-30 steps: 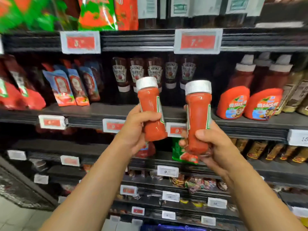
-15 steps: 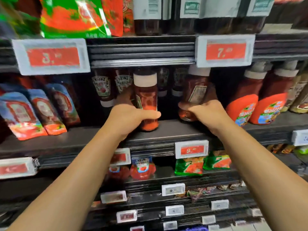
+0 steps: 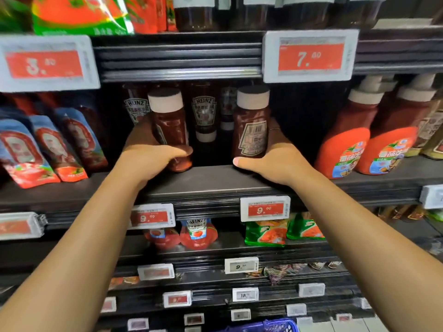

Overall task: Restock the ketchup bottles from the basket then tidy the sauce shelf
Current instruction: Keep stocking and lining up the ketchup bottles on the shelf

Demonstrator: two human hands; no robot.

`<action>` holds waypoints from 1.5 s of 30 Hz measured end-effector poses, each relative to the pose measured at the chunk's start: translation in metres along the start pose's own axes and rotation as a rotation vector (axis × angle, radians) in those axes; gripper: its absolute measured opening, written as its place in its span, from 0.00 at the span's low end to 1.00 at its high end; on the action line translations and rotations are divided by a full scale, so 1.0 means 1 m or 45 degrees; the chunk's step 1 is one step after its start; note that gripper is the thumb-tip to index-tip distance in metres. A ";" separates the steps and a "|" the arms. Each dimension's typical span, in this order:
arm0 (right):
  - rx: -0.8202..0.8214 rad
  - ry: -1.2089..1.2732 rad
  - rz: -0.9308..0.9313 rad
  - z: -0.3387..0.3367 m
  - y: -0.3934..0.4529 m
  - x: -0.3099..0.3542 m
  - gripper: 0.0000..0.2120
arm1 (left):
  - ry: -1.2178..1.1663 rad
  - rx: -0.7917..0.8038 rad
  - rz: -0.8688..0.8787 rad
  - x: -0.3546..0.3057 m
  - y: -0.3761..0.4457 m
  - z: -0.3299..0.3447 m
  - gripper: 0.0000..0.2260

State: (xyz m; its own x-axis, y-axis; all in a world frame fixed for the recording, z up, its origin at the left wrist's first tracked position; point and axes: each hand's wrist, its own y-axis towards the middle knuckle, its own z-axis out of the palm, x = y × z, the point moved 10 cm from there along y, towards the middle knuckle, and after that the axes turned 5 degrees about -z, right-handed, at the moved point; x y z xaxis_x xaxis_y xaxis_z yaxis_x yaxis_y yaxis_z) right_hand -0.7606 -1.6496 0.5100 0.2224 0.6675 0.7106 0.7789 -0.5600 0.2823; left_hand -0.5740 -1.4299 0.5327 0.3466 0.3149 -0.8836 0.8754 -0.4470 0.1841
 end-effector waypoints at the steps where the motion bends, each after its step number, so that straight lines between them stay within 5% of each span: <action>1: 0.016 -0.011 -0.001 0.001 0.000 0.001 0.52 | 0.013 -0.017 -0.012 0.000 -0.001 -0.003 0.38; 6: 0.034 -0.010 -0.002 0.001 0.001 0.003 0.50 | 0.143 -0.315 0.018 -0.021 -0.040 -0.029 0.33; 9: 0.032 -0.025 -0.007 0.001 0.002 0.002 0.50 | 0.467 -0.676 0.420 -0.070 -0.106 -0.032 0.23; 11: 0.029 -0.030 -0.021 0.002 0.002 0.004 0.51 | 0.465 -0.515 0.677 -0.095 -0.129 0.005 0.18; 15: 0.052 0.011 -0.034 0.002 -0.001 0.007 0.51 | 0.404 -0.042 0.466 -0.100 -0.098 0.070 0.31; 23: 0.031 0.017 -0.068 0.003 -0.005 0.008 0.42 | 0.351 0.074 0.483 -0.136 -0.048 0.101 0.38; 31: 0.101 -0.062 -0.019 0.008 0.002 0.002 0.49 | 0.396 0.177 0.659 -0.164 -0.028 0.104 0.20; 39: -0.023 0.417 -0.060 -0.013 -0.010 0.008 0.37 | 0.197 0.184 0.539 -0.139 -0.016 0.092 0.16; 43: 0.012 1.042 0.057 -0.011 -0.024 0.016 0.27 | 0.000 0.172 0.390 -0.129 -0.013 0.088 0.18; 45: 0.036 1.165 0.134 -0.010 -0.029 0.018 0.23 | -0.063 0.228 0.308 -0.120 -0.012 0.091 0.11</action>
State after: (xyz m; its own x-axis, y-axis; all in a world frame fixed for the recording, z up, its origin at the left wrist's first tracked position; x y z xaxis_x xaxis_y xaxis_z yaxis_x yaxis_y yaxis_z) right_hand -0.7845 -1.6262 0.5214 -0.2481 -0.0415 0.9678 0.7976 -0.5758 0.1798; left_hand -0.6568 -1.5386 0.5976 0.5167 0.1420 -0.8443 0.6949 -0.6456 0.3167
